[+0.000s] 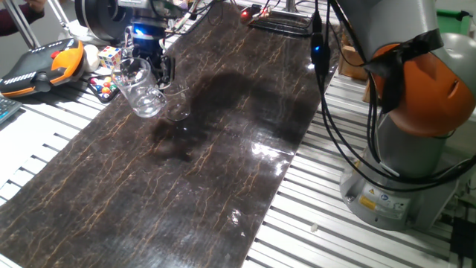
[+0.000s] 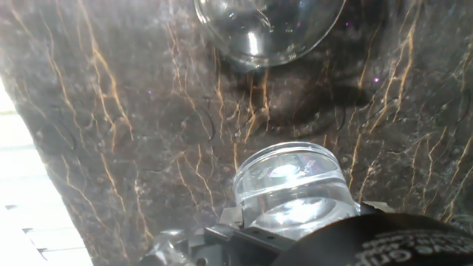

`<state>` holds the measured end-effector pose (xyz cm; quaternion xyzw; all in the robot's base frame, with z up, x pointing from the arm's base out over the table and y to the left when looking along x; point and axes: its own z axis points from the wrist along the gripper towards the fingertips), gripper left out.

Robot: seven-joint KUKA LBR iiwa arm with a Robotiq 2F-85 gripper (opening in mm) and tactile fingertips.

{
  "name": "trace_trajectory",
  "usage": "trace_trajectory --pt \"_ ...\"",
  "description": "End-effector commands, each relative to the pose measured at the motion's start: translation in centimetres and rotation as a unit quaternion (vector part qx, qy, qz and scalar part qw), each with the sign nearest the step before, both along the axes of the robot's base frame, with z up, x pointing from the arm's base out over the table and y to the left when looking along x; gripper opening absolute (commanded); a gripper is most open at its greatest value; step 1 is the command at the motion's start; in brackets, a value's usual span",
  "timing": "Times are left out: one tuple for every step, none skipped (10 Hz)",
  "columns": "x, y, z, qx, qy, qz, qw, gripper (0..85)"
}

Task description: Pour the water from one cup into another empty cup

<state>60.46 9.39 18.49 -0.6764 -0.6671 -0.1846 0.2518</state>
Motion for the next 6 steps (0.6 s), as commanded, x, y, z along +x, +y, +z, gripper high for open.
trace_trajectory --pt "0.01 -0.5 0.2 0.001 0.001 -0.002 1.000 0.7" --pt "0.06 -1.0 0.3 0.001 0.002 -0.003 1.000 0.7" --pt "0.11 -1.5 0.5 0.000 0.004 -0.006 1.000 0.7" --pt "0.13 -2.1 0.7 0.000 0.004 -0.008 1.000 0.7" --pt "0.08 -2.6 0.7 0.001 0.004 -0.008 1.000 0.7" --pt "-0.03 -3.2 0.7 0.000 0.002 -0.008 1.000 0.7"
